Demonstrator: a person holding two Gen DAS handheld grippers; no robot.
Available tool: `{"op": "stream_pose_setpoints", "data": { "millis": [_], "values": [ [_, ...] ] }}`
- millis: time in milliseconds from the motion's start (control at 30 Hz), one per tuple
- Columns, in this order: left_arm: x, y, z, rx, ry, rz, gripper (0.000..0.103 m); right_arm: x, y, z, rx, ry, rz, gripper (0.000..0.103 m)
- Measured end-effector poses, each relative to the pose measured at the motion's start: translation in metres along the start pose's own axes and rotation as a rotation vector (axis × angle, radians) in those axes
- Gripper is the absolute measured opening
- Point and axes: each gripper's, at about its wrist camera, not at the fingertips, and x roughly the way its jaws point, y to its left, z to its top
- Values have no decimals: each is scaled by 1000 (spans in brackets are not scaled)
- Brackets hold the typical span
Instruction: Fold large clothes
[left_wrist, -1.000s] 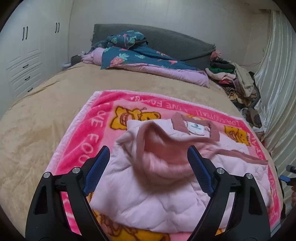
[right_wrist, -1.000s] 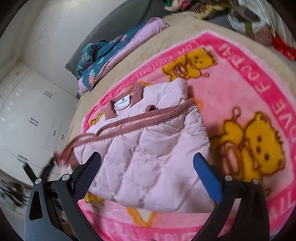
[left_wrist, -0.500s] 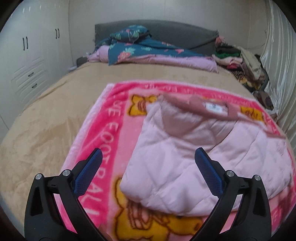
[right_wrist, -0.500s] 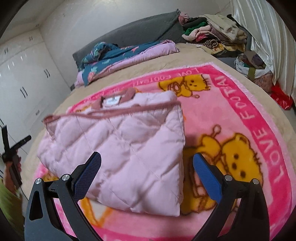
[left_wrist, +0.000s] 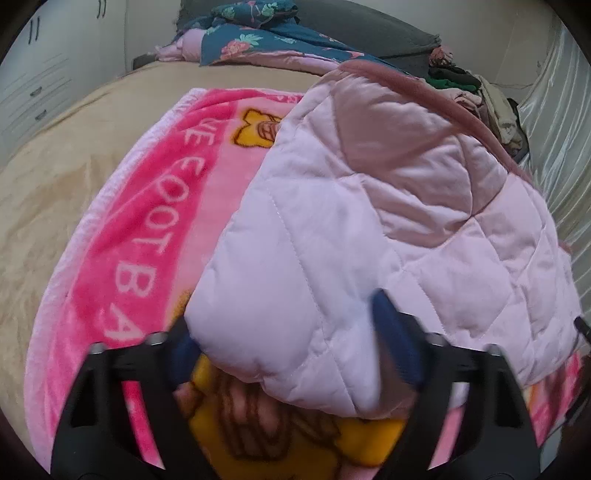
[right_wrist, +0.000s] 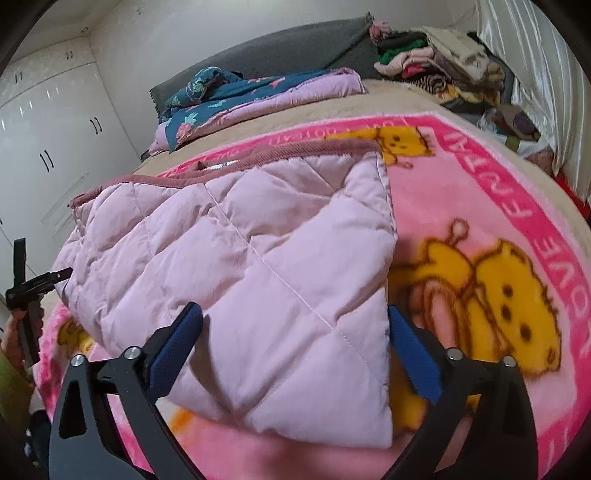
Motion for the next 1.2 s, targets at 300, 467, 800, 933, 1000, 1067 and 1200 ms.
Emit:
{"op": "stream_pose_setpoints", "data": {
  "millis": [300, 467, 800, 933, 1000, 1067, 1200],
  "values": [
    [-24, -11, 12, 47, -110, 38, 20, -28, 24, 33, -155, -164, -49, 19],
    [-40, -13, 44, 29, -189, 24, 19, -40, 34, 72, -206, -277, -85, 18],
    [-30, -25, 86, 32, -259, 45, 19, 2, 18, 122, -144, -324, -136, 17],
    [-12, -25, 94, 24, -263, 71, 19, 24, 10, 127, -129, -300, -174, 17],
    [-3, -26, 96, 22, -254, 85, 19, 37, 8, 130, -132, -279, -198, 17],
    [4, -25, 98, 20, -244, 99, 19, 52, 6, 131, -132, -255, -216, 17],
    [21, -24, 102, 16, -211, 127, 20, 80, 0, 131, -123, -199, -247, 17]
  ]
}}
